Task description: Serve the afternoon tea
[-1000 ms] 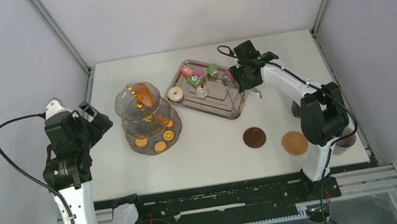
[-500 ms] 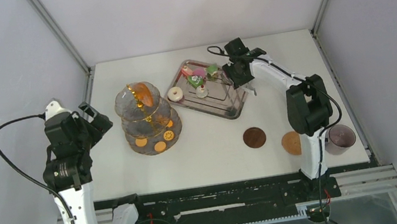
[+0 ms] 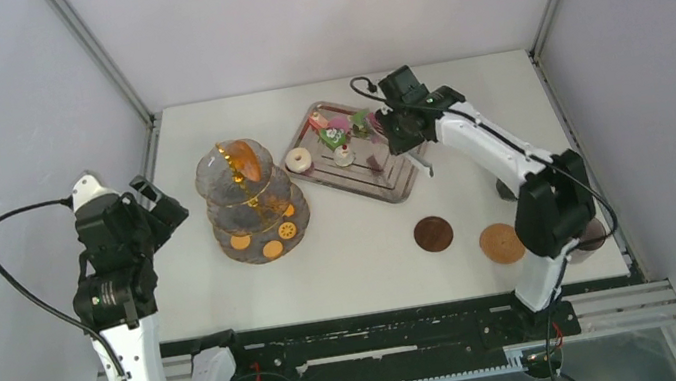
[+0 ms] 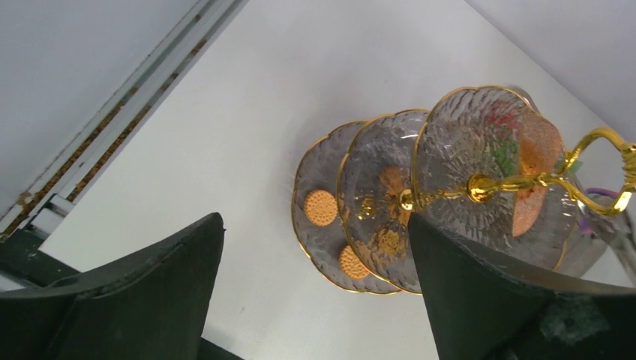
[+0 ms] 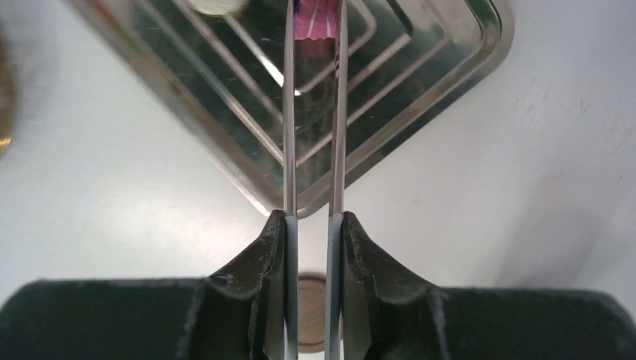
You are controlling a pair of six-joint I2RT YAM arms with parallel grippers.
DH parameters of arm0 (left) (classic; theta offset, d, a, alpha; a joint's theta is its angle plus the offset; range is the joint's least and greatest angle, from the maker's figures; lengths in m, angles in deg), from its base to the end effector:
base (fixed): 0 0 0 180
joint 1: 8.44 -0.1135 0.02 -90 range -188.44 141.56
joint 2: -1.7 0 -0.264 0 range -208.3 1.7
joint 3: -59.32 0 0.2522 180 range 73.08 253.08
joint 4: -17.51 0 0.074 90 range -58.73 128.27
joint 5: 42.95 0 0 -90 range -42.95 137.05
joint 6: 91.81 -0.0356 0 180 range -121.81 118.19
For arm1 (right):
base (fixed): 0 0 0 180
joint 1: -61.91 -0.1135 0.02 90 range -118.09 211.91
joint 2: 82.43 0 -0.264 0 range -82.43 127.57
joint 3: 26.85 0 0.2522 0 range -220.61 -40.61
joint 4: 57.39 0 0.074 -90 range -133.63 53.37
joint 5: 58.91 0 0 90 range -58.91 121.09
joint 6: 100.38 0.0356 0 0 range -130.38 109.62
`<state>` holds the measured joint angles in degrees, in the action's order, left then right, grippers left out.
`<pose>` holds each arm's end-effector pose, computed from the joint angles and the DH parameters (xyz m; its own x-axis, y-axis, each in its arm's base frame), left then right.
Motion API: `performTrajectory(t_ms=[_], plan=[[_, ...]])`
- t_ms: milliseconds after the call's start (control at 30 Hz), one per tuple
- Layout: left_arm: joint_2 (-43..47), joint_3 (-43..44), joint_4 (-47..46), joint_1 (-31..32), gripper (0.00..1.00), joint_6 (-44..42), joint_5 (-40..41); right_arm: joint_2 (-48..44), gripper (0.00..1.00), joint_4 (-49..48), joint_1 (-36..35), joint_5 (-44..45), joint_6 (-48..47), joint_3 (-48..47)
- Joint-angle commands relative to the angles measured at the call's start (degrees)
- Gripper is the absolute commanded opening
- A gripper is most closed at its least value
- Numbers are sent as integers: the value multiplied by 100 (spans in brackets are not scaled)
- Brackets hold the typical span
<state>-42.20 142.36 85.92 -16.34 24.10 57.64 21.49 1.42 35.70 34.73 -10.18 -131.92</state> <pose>0.1184 0.0230 0.4025 -0.3072 -0.4763 -0.8239 -0.4760 0.8266 -0.3003 0.3547 0.1721 0.2823 -0.7594 -0.3700 -0.5351 -0.4077 0.9117 -0.0518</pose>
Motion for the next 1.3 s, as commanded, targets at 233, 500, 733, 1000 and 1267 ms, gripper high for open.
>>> performTrajectory(t_ms=[233,500,733,1000,1267], plan=[[-60,97,198,-511,98,-84,587,-2373,12,-473,-1908,-258,297,-8],[94,200,292,-577,97,-48,533,-2481,13,-721,-3192,-612,-87,-393],[158,229,348,-577,97,-48,637,-2175,13,-921,-3911,-284,-490,-721],[195,95,303,-588,96,-43,570,-1340,12,-1058,-4216,665,-806,-1410],[237,44,271,-582,96,-69,514,-540,14,-948,-4216,965,-879,-1912]])
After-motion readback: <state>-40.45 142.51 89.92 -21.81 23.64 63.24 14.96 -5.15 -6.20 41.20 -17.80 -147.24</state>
